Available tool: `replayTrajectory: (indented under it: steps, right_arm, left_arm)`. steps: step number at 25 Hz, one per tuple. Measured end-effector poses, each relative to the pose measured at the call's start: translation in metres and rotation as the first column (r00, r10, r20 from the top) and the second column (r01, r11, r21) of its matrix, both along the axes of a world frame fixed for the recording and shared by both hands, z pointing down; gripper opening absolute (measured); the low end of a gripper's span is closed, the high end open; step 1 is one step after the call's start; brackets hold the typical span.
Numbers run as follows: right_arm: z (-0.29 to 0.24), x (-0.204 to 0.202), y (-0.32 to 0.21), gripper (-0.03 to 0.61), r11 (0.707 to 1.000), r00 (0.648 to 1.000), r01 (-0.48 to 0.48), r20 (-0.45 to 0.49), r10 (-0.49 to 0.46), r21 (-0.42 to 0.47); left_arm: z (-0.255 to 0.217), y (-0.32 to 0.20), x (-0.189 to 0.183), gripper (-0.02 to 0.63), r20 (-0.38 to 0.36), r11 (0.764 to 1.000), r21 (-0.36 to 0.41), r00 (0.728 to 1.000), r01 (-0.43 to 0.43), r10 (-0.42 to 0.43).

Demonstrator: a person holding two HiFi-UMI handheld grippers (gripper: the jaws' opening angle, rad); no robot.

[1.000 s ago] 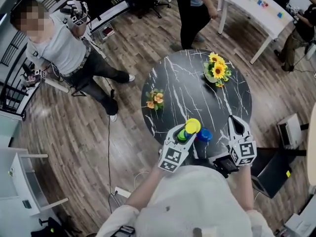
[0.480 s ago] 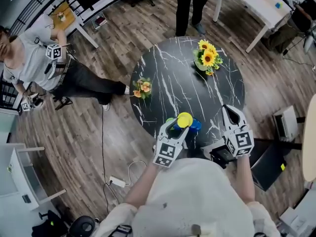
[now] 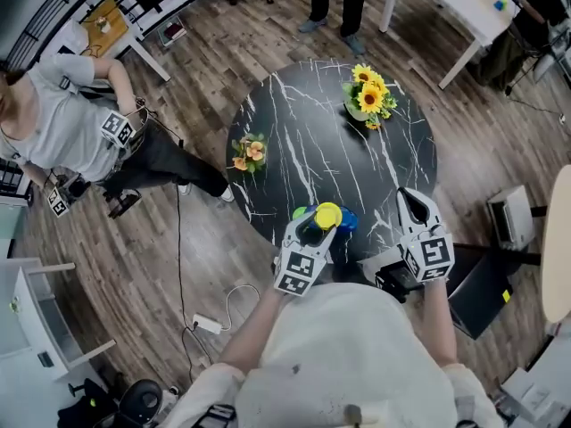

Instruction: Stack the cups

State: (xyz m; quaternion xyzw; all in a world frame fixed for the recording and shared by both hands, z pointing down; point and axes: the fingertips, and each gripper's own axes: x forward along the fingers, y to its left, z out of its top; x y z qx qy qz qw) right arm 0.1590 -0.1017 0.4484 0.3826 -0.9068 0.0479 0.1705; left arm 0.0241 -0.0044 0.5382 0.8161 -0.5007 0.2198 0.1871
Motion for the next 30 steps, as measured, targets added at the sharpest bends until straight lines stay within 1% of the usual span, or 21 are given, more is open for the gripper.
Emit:
replayTrajectory:
  steps: [4, 7, 14, 21, 24, 27, 30]
  right_arm:
    - [0.001, 0.003, 0.002, 0.008, 1.000, 1.000, -0.012, -0.004, 0.012, -0.002]
    - [0.001, 0.006, 0.003, 0.009, 1.000, 1.000, -0.023, -0.004, 0.023, 0.000]
    - [0.004, 0.013, 0.005, 0.009, 0.999, 0.999, -0.044, -0.005, 0.044, -0.005]
    - [0.003, 0.014, 0.006, 0.009, 0.999, 0.999, -0.048, 0.004, 0.048, -0.006]
    - [-0.001, 0.009, 0.008, 0.009, 0.999, 0.999, -0.035, 0.012, 0.035, 0.003]
    - [-0.006, 0.003, 0.011, 0.009, 1.000, 1.000, -0.012, 0.020, 0.012, 0.004]
    - [-0.014, -0.002, 0.012, 0.008, 1.000, 0.999, 0.007, 0.045, -0.007, 0.003]
  left_arm:
    - [0.004, -0.004, 0.003, 0.230, 0.006, 1.000, -0.013, 1.000, -0.013, 0.013]
    - [0.005, -0.007, 0.006, 0.230, 0.019, 1.000, -0.012, 1.000, -0.024, 0.024]
    - [0.008, -0.008, 0.010, 0.231, 0.024, 0.999, 0.000, 0.999, -0.047, 0.047]
    - [0.005, -0.004, 0.008, 0.268, -0.027, 0.999, 0.015, 0.999, -0.032, 0.033]
    - [-0.004, -0.004, 0.004, 0.268, -0.044, 0.999, 0.033, 0.999, -0.025, 0.027]
    - [-0.016, -0.001, 0.000, 0.270, -0.077, 0.999, 0.049, 0.997, -0.024, 0.028]
    - [-0.032, 0.000, -0.005, 0.267, -0.099, 0.997, 0.077, 0.995, -0.019, 0.027]
